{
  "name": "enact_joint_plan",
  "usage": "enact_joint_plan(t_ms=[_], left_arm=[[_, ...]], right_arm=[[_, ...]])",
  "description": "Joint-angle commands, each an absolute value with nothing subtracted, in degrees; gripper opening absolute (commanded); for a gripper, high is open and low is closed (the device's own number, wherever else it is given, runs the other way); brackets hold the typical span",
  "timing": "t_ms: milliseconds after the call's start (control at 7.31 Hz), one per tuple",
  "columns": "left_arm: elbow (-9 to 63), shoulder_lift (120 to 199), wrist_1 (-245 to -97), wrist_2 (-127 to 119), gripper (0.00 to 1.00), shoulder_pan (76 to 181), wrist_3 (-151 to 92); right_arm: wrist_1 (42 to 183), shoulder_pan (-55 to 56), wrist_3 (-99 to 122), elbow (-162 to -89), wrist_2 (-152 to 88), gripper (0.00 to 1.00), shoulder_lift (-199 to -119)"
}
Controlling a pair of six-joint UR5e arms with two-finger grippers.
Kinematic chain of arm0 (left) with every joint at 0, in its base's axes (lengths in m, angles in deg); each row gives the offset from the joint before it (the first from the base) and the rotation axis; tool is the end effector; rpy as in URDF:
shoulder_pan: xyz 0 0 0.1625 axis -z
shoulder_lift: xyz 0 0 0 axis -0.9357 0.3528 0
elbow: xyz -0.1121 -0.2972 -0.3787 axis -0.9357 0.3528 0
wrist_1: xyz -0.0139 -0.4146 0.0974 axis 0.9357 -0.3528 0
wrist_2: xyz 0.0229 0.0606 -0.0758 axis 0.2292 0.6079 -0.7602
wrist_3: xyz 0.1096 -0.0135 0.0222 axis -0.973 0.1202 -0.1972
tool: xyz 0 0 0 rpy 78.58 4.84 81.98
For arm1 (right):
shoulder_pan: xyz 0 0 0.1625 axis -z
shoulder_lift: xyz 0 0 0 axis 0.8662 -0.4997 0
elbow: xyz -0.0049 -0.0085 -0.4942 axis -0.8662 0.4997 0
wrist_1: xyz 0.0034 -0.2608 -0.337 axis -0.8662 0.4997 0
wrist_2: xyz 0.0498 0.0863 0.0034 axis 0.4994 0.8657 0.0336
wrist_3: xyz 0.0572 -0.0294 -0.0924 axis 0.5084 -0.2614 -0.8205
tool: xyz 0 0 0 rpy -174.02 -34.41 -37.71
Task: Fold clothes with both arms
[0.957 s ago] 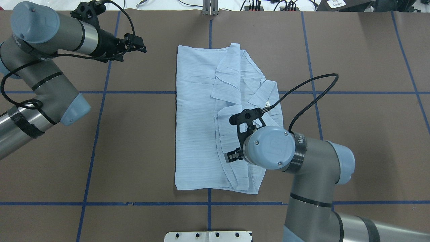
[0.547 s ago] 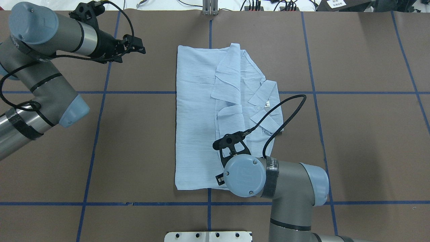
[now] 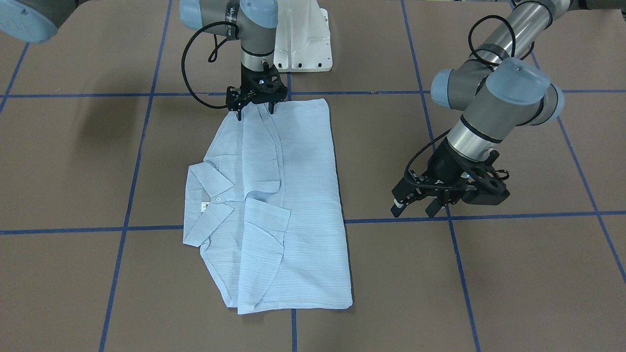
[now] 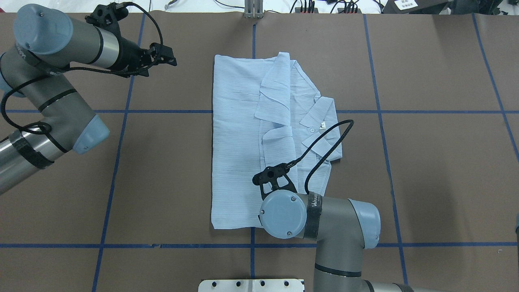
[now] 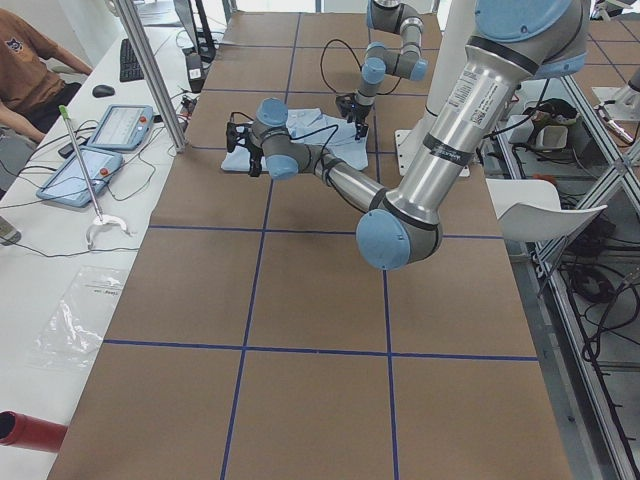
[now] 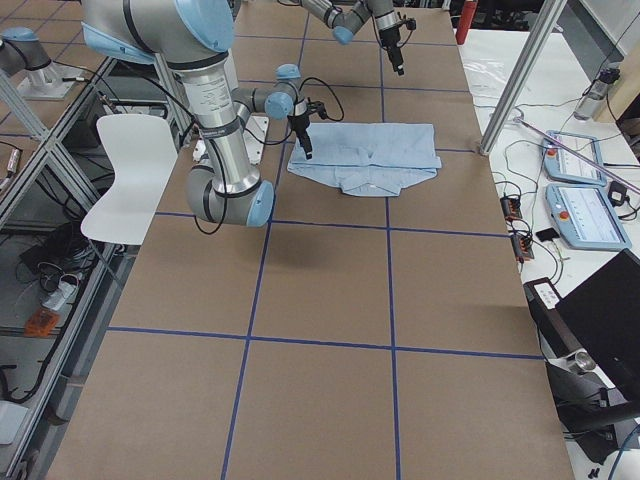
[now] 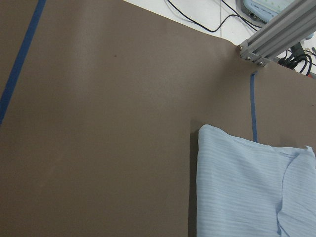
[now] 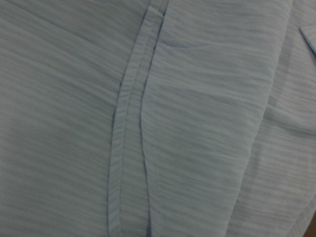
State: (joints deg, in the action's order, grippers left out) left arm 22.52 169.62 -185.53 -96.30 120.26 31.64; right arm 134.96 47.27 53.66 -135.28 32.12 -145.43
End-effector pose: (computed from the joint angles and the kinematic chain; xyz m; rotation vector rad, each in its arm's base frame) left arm 0.3995 -0.6306 0.3624 0.3112 1.1734 -0.3146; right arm -0.6518 -0.2895 0.3130 0.2830 -0.5813 -0.2934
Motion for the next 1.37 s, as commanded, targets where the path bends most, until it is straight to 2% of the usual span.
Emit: enact_joint_plan(t_ms=[0,1231], left_arm=[[22.5,169.7,-185.5,-96.4,1.0,120.2,31.7],[22.4,170.2,-185.7,-96.3,1.0,120.1,31.8]], right_arm=[[135.1,47.3,53.6,-134.7,32.2,1.0,-145.7],[134.8,47.9,53.4,-134.6,32.9,1.0,-145.7]])
